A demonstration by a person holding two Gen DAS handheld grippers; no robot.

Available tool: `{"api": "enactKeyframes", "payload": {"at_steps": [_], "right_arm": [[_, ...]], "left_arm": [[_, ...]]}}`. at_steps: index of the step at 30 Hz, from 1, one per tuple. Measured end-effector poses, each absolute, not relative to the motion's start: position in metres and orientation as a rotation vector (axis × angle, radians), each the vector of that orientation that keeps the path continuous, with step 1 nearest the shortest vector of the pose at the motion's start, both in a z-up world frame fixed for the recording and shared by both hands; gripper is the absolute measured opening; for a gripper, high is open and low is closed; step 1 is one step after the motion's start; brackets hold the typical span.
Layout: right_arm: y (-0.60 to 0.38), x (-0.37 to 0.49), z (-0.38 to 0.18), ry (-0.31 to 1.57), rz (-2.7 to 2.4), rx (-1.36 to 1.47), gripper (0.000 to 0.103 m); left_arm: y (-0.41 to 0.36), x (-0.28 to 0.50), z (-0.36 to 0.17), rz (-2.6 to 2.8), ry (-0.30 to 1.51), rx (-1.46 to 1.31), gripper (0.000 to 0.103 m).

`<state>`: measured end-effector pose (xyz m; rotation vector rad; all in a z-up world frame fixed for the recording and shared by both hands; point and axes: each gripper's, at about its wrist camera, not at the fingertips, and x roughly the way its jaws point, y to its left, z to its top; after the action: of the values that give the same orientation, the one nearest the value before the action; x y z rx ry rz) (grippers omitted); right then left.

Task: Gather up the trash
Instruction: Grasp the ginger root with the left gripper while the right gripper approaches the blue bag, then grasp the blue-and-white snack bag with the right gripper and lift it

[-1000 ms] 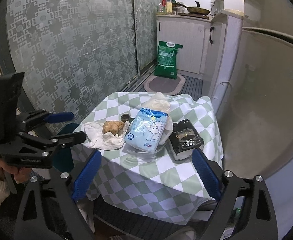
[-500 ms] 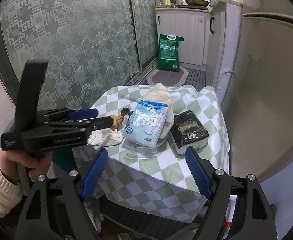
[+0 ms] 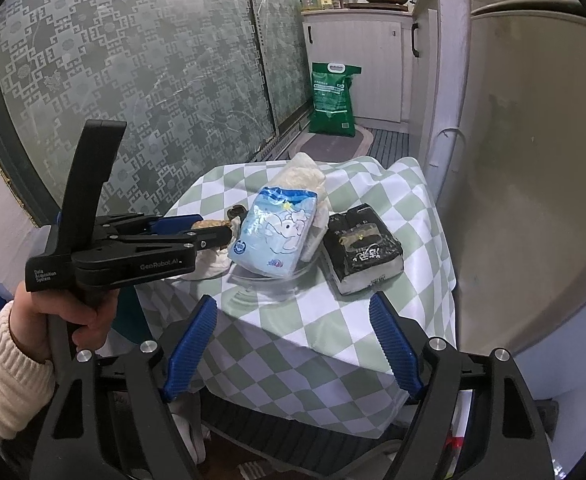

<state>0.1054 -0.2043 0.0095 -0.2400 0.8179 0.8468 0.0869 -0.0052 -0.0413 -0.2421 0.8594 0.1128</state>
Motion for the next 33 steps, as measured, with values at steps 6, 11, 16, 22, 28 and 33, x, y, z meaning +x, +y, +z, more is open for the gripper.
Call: {"api": "enactKeyframes", "payload": {"at_steps": [6,11,16,22,28,33], "right_arm": [[-0.201,0.107,0.01,0.809,0.856,-0.218,0.06],[-0.186,0.105,0.015,0.79,0.886,-0.198,0.059],[-0.169,0.108,0.015,0.783,0.893,-0.195,0.055],[-0.152,0.125,0.007,0.825,0.853,-0.166,0.054],[-0.142,0.135,-0.009,0.864,0.791,-0.175,0.061],[-0.138,0.142,-0.011,0.869,0.765,-0.137,0.074]], "left_arm": [[-0.004,0.081,-0.037,0.11,0.821,-0.238,0.048],[-0.001,0.072,-0.023,0.098,0.765,-0.249,0.048],[0.0,0.064,-0.008,0.073,0.714,-0.264,0.048],[0.004,0.052,0.001,0.048,0.68,-0.271,0.048],[0.02,0.037,0.009,0.051,0.65,-0.288,0.048],[0.036,0.024,0.015,0.062,0.625,-0.308,0.048]]}}
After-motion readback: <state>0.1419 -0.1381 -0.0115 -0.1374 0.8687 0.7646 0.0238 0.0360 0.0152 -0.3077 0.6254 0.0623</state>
